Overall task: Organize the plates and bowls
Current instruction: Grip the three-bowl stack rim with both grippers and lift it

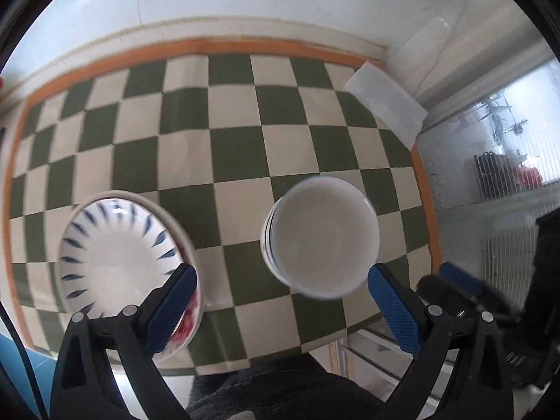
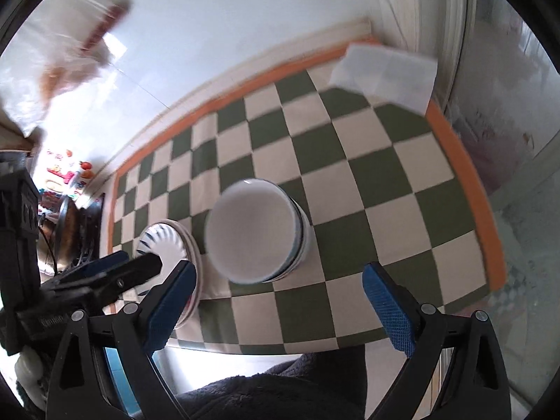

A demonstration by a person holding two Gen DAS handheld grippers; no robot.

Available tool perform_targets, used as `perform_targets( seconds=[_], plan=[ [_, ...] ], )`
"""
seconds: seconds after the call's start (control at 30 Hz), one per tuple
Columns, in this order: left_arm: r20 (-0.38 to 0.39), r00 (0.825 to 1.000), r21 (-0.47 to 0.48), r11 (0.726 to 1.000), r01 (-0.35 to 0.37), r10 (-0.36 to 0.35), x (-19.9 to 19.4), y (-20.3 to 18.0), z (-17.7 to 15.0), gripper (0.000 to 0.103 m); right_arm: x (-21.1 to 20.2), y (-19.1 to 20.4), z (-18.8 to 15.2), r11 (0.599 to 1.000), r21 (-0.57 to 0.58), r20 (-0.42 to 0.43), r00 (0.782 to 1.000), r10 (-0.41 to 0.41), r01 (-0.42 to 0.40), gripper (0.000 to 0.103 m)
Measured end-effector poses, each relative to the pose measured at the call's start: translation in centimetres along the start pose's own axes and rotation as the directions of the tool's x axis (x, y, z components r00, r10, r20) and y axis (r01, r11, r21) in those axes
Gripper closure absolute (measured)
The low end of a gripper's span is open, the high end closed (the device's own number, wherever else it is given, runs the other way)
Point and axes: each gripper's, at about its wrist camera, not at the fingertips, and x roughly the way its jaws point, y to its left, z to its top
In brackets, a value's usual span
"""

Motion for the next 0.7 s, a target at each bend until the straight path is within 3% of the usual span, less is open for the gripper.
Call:
perform_targets(
  seconds=[0.23,0.33,0.4,0.53,0.6,0.7],
  plan=[
    [-0.123,0.992,-0.080,0.997,0.017,-0.027,5.0,1.9,3.4,0.003,6.7,-2.2,1.9,0.997,0.073,-0.122,0.992,0.039,-0.030,0.005],
    [-0.184,0.980,-0.121,0.991,0.059,-0.081,7.3,2.8,4.3,0.006,9.1,-2.9,2.5,0.993,0.107,-0.159,0.985,0.074,-0.057,0.007],
    [-0.215,0.972,-0.125,0.990,0.066,-0.092,8.5,3.1,4.5,0.017,10.9,-3.5,2.9,0.989,0.133,-0.189,0.978,0.087,-0.063,0.012],
    [-0.261,0.958,-0.124,0.988,0.088,-0.118,10.5,3.6,4.6,0.042,14.1,-4.1,3.3,0.984,0.164,-0.242,0.964,0.114,-0.075,0.042],
    [-0.277,0.949,-0.146,0.983,0.113,-0.151,11.1,4.0,4.4,0.051,15.3,-4.3,3.3,0.977,0.189,-0.263,0.953,0.150,-0.102,0.043],
    [-0.293,0.932,-0.184,0.969,0.164,-0.213,12.0,4.6,4.2,0.056,17.1,-4.5,3.3,0.963,0.227,-0.284,0.937,0.205,-0.142,0.044]
  ],
)
